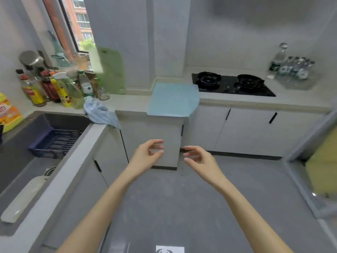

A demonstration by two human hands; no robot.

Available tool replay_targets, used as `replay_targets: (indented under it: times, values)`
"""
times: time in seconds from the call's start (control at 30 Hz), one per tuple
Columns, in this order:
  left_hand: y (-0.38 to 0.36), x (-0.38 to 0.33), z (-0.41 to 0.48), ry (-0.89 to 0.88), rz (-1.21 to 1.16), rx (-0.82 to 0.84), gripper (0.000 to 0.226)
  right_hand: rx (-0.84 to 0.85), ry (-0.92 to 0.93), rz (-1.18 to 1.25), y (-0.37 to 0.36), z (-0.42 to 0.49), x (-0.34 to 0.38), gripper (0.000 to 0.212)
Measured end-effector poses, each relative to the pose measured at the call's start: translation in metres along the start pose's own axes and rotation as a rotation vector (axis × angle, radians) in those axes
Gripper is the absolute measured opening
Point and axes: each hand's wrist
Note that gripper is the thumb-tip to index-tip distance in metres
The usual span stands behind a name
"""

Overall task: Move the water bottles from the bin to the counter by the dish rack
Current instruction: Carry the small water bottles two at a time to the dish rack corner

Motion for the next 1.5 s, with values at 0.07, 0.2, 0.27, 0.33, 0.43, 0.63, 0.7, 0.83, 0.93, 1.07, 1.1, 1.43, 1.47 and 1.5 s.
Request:
replay_targets:
  times: [0.07,0.2,0.27,0.33,0.43,0.63,0.7,0.83,0.93,1.07,1.1,1.43,1.47,1.5]
  values:
    - [-0.025,-0.014,0.028,-0.029,0.013,0.066,0.031,-0.052,-0.025,0.020,0.028,0.011,-0.014,0.031]
    - [-0.070,-0.047,0.078,-0.097,0.000,0.175,0.029,-0.165,-0.071,0.063,0.077,0.040,-0.039,0.032]
    - [-0.092,-0.059,0.103,-0.124,-0.009,0.219,0.029,-0.220,-0.098,0.089,0.098,0.055,-0.051,0.033]
    - [-0.111,-0.068,0.126,-0.151,-0.007,0.256,0.030,-0.260,-0.117,0.108,0.115,0.069,-0.061,0.039]
    - [-0.143,-0.079,0.170,-0.184,-0.002,0.318,0.031,-0.324,-0.137,0.122,0.143,0.098,-0.080,0.054]
    - [-0.207,-0.104,0.269,-0.236,-0.005,0.426,0.032,-0.410,-0.186,0.127,0.211,0.164,-0.105,0.072]
    - [-0.229,-0.117,0.304,-0.246,-0.023,0.458,0.032,-0.455,-0.188,0.105,0.236,0.187,-0.111,0.069]
    - [-0.273,-0.145,0.368,-0.260,-0.050,0.530,0.032,-0.576,-0.198,0.083,0.284,0.228,-0.123,0.061]
    - [-0.306,-0.166,0.405,-0.287,-0.062,0.573,0.032,-0.642,-0.204,0.064,0.318,0.251,-0.133,0.058]
    - [-0.355,-0.191,0.449,-0.303,-0.082,0.631,0.029,-0.689,-0.212,0.044,0.364,0.278,-0.156,0.054]
    - [-0.367,-0.198,0.460,-0.309,-0.078,0.642,0.029,-0.698,-0.208,0.038,0.377,0.285,-0.162,0.052]
    - [-0.517,-0.260,0.562,-0.332,-0.081,0.655,0.029,-0.719,-0.190,-0.027,0.527,0.359,-0.242,0.043]
    - [-0.530,-0.267,0.569,-0.325,-0.085,0.645,0.028,-0.713,-0.191,-0.024,0.543,0.365,-0.249,0.043]
    - [-0.548,-0.277,0.579,-0.319,-0.087,0.632,0.028,-0.706,-0.187,-0.024,0.564,0.373,-0.256,0.043]
Point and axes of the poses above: each hand's wrist, its own z-axis towards the middle knuckle, its own y-axis out of the back of the hand, x = y × z, and after that the axes turned 1 degree about -x, right-handed
